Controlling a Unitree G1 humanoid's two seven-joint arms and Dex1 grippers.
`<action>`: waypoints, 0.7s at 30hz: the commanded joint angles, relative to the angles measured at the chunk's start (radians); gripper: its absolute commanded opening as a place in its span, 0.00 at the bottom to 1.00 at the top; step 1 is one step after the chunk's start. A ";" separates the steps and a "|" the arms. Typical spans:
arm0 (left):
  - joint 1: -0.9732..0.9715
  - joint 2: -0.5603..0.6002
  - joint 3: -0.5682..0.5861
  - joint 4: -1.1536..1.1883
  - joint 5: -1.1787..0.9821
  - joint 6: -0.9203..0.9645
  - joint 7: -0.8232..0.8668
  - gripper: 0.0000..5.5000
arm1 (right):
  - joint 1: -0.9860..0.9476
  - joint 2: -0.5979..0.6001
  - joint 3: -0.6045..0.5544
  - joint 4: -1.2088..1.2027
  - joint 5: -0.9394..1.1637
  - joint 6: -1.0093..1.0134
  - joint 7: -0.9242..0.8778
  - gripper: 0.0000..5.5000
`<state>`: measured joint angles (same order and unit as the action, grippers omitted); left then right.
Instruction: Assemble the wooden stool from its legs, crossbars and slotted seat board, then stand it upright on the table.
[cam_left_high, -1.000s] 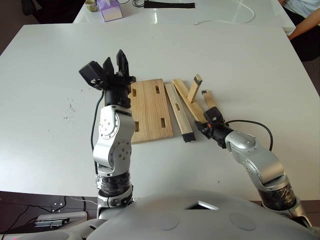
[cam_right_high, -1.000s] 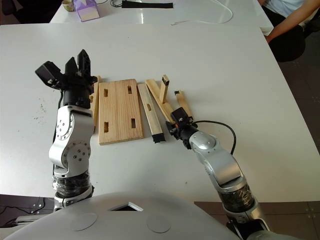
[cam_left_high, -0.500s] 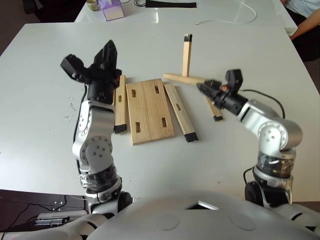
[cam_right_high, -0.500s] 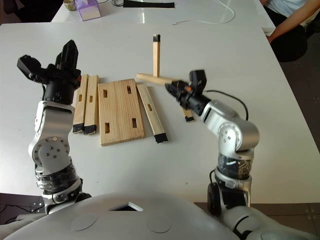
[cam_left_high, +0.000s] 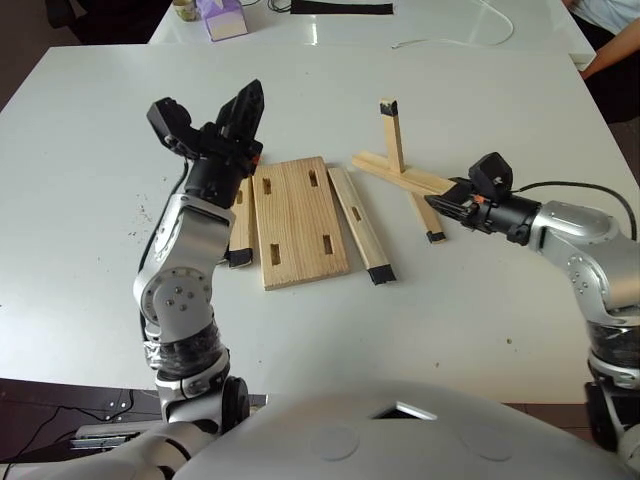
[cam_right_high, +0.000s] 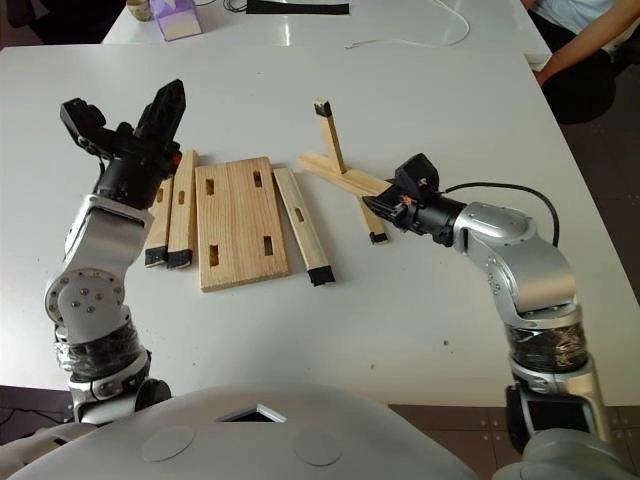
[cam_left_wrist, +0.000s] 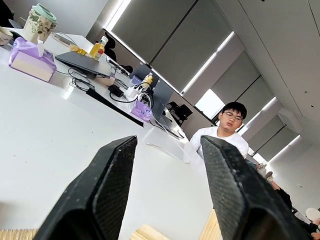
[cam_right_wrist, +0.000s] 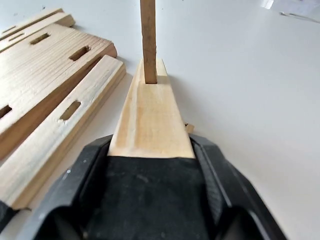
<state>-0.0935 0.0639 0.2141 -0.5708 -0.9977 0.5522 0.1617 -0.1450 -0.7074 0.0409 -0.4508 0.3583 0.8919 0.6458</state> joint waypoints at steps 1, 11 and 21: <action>0.079 -0.064 -0.047 -0.067 0.050 -0.049 0.037 0.43 | 0.027 -0.129 0.062 -0.080 -0.025 0.007 0.075 0.38; 0.203 -0.158 -0.138 -0.109 0.180 -0.153 0.043 0.43 | 0.205 -0.351 0.135 -0.017 -0.137 -0.176 0.240 0.38; 0.190 -0.163 -0.182 -0.058 0.225 -0.206 0.026 0.43 | 0.191 -0.326 0.209 0.070 -0.240 -0.272 0.258 0.38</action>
<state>0.0887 -0.0706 0.0417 -0.6454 -0.7851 0.3546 0.1931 0.0518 -1.0421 0.2250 -0.4067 0.1441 0.6255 0.8917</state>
